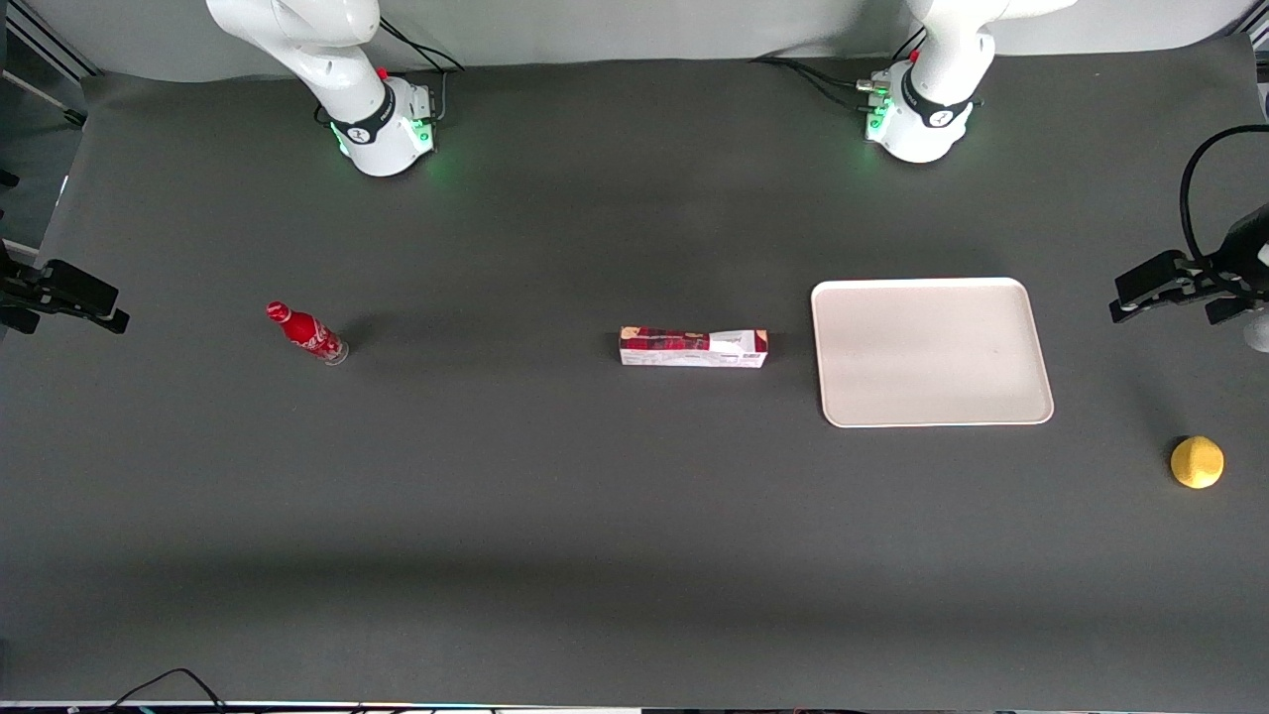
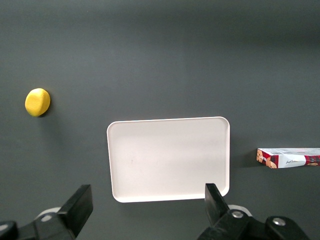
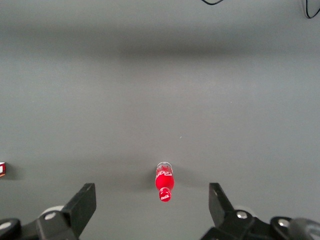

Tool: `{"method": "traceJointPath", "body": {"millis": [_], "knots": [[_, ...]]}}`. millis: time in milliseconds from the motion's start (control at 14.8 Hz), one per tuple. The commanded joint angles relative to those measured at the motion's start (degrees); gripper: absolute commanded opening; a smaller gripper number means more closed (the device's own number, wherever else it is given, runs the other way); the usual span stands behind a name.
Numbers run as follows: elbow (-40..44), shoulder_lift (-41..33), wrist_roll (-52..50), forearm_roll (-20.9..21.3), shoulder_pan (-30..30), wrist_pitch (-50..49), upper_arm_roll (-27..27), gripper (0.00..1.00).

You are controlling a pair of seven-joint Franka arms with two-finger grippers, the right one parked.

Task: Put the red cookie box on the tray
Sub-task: 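Move the open left gripper over the red plaid cookie box and lower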

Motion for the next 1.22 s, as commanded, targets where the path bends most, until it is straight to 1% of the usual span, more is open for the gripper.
{"method": "traceJointPath", "body": {"millis": [0,338,608,811,878,1014,1149], "knots": [[0.93,-0.80,0.08,-0.25,0.35,-1.28,-0.29,1.00],[0.49,-0.45,1.48,-0.51,-0.79,-1.63,-0.99,1.00],[0.05,-0.28,3.68,-0.42,-7.10,-5.49,-3.53,1.00],[-0.74,0.59,5.70,-0.16,-13.78,-5.06,-6.34,1.00],[-1.27,1.21,8.23,0.19,-15.98,-4.71,-7.05,1.00],[-3.63,1.83,17.00,0.28,-19.41,-2.18,-7.58,1.00],[-7.40,2.09,21.95,0.37,-20.30,1.51,-10.20,1.00]]}}
